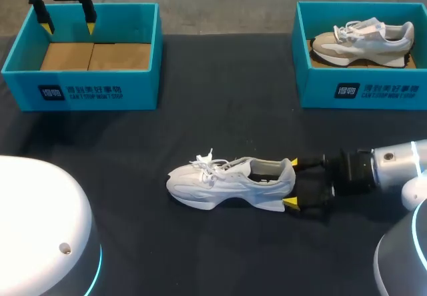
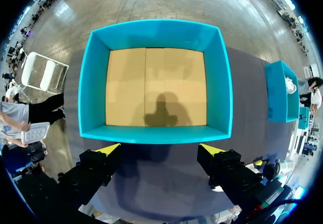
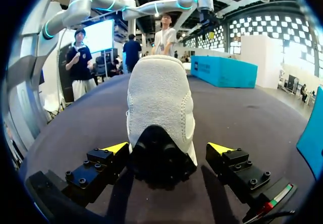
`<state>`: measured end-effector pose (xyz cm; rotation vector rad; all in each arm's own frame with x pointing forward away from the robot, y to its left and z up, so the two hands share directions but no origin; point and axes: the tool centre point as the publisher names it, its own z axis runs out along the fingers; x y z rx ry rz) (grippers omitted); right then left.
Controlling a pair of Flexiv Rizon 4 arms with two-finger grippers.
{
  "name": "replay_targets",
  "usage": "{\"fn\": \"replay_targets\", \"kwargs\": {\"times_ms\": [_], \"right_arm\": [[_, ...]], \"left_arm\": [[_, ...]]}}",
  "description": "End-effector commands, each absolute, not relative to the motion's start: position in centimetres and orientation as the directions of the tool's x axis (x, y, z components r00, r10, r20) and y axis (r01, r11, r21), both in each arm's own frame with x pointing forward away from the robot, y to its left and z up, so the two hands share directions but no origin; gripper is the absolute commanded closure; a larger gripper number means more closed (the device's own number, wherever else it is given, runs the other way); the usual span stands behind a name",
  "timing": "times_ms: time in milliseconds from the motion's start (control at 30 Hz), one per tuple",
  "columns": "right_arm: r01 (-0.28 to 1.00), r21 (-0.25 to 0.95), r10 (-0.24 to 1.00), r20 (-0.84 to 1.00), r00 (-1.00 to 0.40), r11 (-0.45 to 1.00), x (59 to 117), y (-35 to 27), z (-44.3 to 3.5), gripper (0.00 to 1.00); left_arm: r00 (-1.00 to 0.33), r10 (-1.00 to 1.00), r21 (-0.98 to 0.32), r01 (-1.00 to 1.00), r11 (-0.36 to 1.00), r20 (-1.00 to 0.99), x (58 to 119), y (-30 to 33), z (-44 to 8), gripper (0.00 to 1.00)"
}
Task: Take the shoe out of the shoebox, open the shoe tongue, remove and reinsert the insole, then place the shoe into the shoebox
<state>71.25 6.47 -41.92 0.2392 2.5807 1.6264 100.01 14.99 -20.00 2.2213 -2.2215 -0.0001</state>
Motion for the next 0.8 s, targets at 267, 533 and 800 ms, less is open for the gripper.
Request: {"fn": "replay_targets", "kwargs": {"times_ms": [267,533,800], "right_arm": [[0.105,0.896,0.185,0.026,-0.982,0.431,70.7,7.8,-41.3,0.00],[0.117,0.906,0.185,0.043,-0.982,0.407,70.9,9.0,-42.2,0.00],[0.100,0.913,0.171,0.034,-0.985,0.396,71.5,9.8,-42.0,0.00]], "left_arm": [[0.000,-1.000,0.000,-1.000,0.000,0.000,100.0,15.0,-20.0,0.00],[0.000,-1.000,0.000,-1.000,0.000,0.000,100.0,15.0,-20.0,0.00],[0.000,-1.000,0.000,-1.000,0.000,0.000,100.0,15.0,-20.0,0.00]]}}
